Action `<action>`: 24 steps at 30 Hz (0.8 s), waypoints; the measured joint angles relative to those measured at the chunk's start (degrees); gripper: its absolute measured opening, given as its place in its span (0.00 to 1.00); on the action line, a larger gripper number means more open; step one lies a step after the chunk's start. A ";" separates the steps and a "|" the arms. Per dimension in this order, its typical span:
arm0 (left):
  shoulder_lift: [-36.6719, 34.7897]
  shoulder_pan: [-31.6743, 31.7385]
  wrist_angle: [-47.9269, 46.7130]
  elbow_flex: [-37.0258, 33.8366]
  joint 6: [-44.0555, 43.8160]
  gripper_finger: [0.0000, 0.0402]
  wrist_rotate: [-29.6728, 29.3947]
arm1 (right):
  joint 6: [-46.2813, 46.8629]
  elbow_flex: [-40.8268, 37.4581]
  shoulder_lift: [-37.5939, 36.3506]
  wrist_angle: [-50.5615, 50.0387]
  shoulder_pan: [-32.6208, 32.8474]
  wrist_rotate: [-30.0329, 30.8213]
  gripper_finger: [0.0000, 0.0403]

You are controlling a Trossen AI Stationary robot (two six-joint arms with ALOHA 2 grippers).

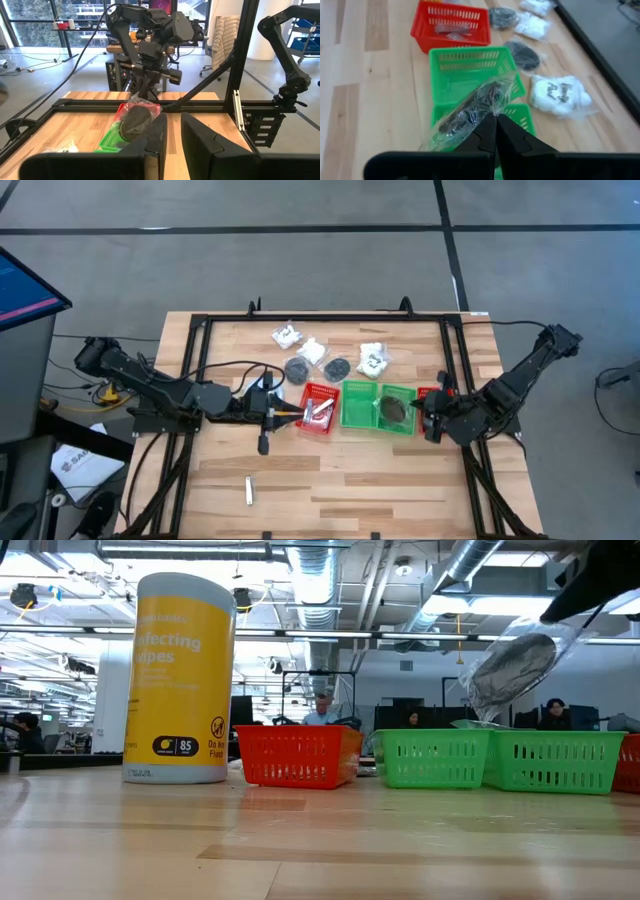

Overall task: Pick & Place Travel size toiletries
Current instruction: Put the black hairbrush into the right green bin

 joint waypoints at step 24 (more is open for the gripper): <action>0.00 -0.02 -0.24 0.00 0.00 0.12 0.00 | 6.08 5.49 11.37 -10.85 -0.04 1.32 0.00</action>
